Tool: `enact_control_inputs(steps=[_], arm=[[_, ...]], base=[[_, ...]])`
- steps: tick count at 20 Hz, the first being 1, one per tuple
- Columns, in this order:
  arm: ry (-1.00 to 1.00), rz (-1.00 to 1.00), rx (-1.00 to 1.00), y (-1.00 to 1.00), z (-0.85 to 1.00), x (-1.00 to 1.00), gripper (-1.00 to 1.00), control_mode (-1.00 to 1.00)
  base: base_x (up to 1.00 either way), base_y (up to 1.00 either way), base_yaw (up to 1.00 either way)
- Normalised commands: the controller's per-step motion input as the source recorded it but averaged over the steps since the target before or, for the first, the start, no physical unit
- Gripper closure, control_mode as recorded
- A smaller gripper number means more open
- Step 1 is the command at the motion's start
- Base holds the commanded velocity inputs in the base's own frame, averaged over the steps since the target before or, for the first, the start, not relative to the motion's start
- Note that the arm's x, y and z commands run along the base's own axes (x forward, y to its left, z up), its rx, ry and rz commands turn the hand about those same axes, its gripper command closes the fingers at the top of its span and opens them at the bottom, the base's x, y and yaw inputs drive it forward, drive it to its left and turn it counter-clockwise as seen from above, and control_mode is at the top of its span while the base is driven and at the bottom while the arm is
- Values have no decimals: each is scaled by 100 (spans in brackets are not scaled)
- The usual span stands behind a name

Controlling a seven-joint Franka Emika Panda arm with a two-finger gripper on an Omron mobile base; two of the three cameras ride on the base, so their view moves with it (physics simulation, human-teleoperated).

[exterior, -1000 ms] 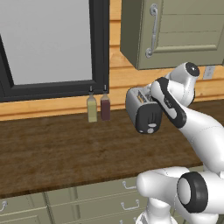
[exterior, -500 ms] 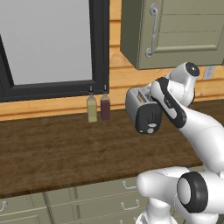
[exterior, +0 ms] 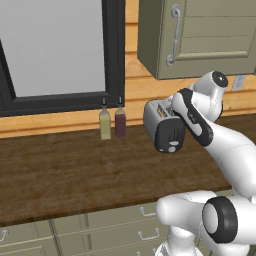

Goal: Start the toaster. Once the lever pops up, take the bread to the plate on the dining counter.

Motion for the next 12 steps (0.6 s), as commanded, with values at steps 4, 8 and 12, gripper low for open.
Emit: enact_control_inputs(steps=[4,8,12], arm=[[0,0,0,0,0,0,-100,-100],[0,0,0,0,0,0,-100,-100],[0,0,0,0,0,0,-100,-100]], base=[[0,0,0],[0,0,0],[0,0,0]])
